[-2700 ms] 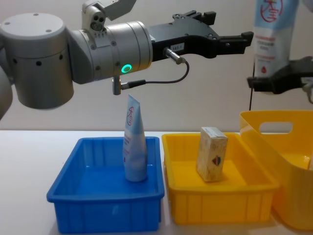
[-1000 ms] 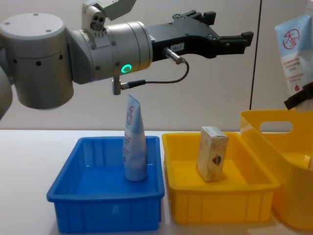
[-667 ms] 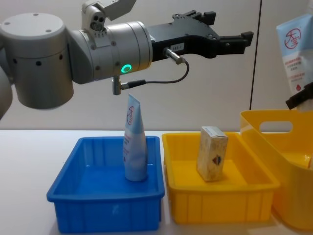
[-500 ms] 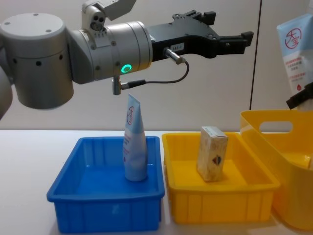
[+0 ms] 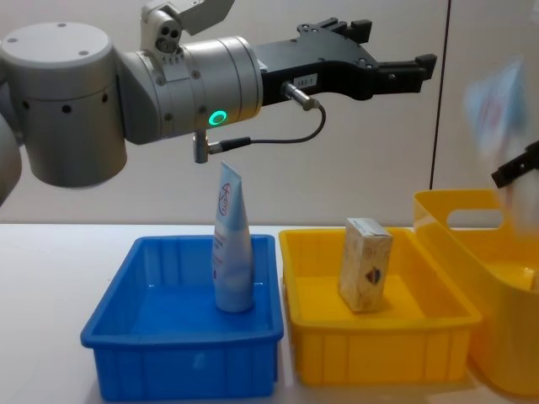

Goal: Bimanual collaborative sorting of washing and personal care products

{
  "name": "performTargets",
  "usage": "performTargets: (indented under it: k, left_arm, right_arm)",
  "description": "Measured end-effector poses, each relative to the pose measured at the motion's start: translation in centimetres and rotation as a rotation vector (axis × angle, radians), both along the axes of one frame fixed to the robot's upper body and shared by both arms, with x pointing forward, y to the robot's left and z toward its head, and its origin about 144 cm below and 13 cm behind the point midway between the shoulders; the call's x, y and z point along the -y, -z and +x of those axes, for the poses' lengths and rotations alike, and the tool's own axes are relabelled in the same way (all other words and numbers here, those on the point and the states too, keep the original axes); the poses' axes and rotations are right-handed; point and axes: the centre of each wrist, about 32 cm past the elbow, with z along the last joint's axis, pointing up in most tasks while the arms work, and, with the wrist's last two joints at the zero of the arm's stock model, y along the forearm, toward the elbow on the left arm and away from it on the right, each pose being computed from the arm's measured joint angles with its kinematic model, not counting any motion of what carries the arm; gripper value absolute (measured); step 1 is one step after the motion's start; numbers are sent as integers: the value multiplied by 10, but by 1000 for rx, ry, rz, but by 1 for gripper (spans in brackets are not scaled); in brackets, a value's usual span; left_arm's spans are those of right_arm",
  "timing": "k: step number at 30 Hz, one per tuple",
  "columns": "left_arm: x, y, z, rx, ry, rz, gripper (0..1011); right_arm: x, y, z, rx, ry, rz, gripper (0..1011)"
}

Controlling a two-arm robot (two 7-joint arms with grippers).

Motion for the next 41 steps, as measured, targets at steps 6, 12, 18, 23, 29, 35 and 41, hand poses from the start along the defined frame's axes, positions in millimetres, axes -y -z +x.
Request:
performTargets:
  k: [6, 12, 18, 23, 29, 35, 41]
  left_arm:
    - [0, 0, 0, 0, 0, 0, 1001]
    - [0, 0, 0, 0, 0, 0, 1001]
    - [0, 0, 0, 0, 0, 0, 1001]
    - [0, 0, 0, 0, 0, 0, 1001]
    - [0, 0, 0, 0, 0, 0, 1002]
    - [0, 0, 0, 0, 0, 0, 1001]
    - [0, 0, 0, 0, 0, 0, 1001]
  right_arm:
    - [0, 0, 0, 0, 1, 0, 944]
    - [0, 0, 0, 0, 1, -1, 1003]
    - [0, 0, 0, 0, 1, -1, 1003]
    - [0, 0, 0, 0, 1, -1, 1003]
    - [0, 0, 0, 0, 2, -1, 1003]
    - [0, 0, 0, 0, 1, -1, 1003]
    - [0, 0, 0, 0, 1, -1, 1003]
